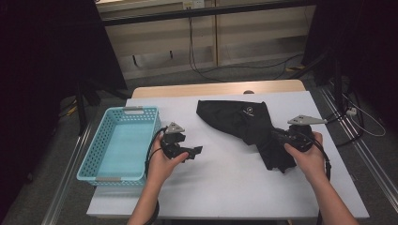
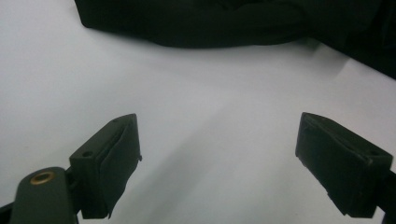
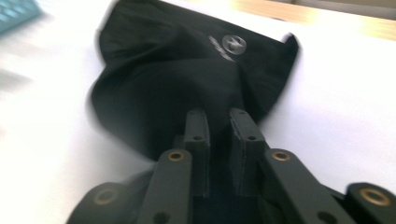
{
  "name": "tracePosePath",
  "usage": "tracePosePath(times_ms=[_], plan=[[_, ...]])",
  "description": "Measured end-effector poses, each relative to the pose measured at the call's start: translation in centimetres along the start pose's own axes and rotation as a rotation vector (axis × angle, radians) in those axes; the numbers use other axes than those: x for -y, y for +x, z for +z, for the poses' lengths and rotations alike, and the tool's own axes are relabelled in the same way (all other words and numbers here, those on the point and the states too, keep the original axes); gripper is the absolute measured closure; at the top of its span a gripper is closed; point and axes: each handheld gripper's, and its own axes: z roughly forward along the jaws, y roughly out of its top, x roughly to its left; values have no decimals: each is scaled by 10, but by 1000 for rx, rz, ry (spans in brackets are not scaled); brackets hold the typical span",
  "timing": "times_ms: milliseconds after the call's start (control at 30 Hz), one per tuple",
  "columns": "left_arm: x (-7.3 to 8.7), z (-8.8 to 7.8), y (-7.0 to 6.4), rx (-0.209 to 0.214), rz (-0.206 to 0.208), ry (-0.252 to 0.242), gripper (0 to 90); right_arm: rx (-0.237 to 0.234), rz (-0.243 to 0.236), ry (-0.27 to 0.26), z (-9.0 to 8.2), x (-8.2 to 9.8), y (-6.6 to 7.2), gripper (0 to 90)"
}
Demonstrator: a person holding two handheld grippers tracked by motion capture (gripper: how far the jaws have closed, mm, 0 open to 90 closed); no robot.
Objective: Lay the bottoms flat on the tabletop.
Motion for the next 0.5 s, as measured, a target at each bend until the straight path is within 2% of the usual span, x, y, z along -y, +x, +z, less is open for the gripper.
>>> tracePosePath(times_ms=[33, 133, 200, 267, 367, 433, 500], plan=[[-1, 0, -1, 0, 3, 0, 140, 10, -8, 2, -1, 1, 0, 747], [-3, 1, -3, 4, 2, -10, 140, -6, -40, -3, -7, 0, 7, 720], [-4, 1, -3, 7, 19, -7, 140, -33, -71, 6, -10, 0, 14, 716], [-5, 1, -5, 9, 10, -10, 140, -56, -98, 21, -11, 1, 22, 711], [-5, 0, -4, 9, 13, -12, 140, -77, -158, 71, -9, 8, 35, 684], [-5, 0, -4, 9, 7, -11, 140, -64, -204, 107, -4, 14, 40, 649], [-4, 0, -4, 9, 4, -14, 140, -50, -215, 140, 2, 20, 42, 618]])
